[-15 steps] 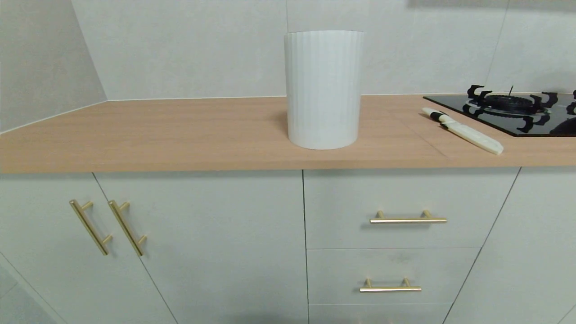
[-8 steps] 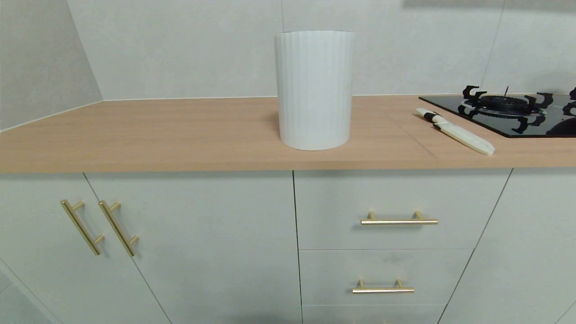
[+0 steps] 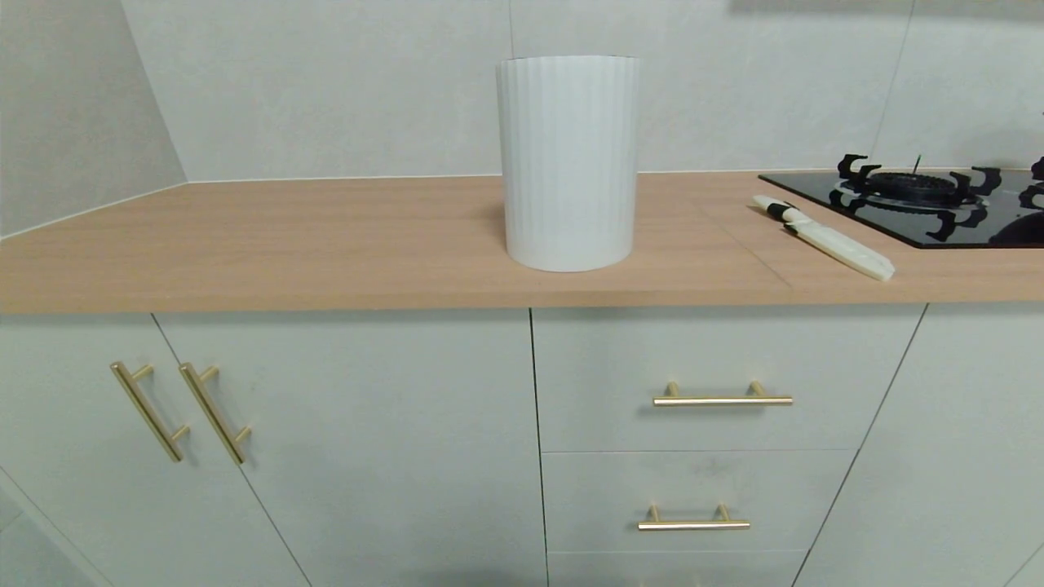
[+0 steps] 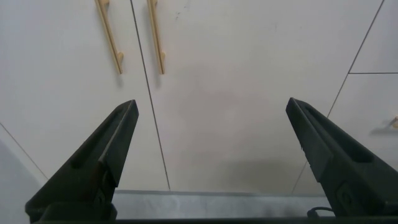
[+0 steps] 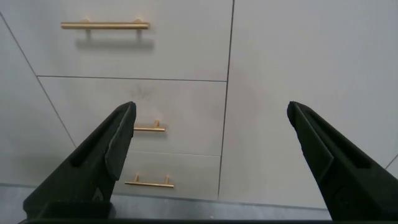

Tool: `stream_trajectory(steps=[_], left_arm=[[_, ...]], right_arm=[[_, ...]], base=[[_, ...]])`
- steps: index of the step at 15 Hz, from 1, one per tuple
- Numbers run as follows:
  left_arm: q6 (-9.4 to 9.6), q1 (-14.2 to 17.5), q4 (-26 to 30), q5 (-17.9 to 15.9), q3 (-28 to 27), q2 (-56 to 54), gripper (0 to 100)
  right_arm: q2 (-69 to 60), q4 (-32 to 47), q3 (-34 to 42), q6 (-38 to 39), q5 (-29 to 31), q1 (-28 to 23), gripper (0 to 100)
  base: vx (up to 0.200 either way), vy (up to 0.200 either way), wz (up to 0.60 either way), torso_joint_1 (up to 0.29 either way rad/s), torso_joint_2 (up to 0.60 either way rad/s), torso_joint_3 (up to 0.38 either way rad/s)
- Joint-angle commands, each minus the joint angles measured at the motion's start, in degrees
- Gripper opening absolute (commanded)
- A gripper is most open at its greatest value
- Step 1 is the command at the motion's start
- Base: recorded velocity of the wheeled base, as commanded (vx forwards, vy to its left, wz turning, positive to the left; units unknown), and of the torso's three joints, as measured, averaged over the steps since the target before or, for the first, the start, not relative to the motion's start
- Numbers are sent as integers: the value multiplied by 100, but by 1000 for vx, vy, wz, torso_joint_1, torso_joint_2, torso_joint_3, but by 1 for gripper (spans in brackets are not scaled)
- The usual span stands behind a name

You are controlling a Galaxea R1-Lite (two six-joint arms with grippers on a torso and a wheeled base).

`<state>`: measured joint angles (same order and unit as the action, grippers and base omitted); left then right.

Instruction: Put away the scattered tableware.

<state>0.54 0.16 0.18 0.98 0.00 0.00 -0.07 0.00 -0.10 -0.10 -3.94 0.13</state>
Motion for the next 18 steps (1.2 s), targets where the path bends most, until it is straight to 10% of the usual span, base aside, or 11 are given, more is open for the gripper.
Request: stream_trajectory(steps=[1, 18], left_arm=[[-1, 2, -1, -1, 0, 9, 100], [-1, 2, -1, 8, 0, 9, 100]], right_arm=[[7, 0, 1, 1, -2, 4, 100], [7, 0, 1, -8, -2, 4, 100]], base=[[0, 0, 0, 0, 0, 0], [0, 0, 0, 82, -279, -189]])
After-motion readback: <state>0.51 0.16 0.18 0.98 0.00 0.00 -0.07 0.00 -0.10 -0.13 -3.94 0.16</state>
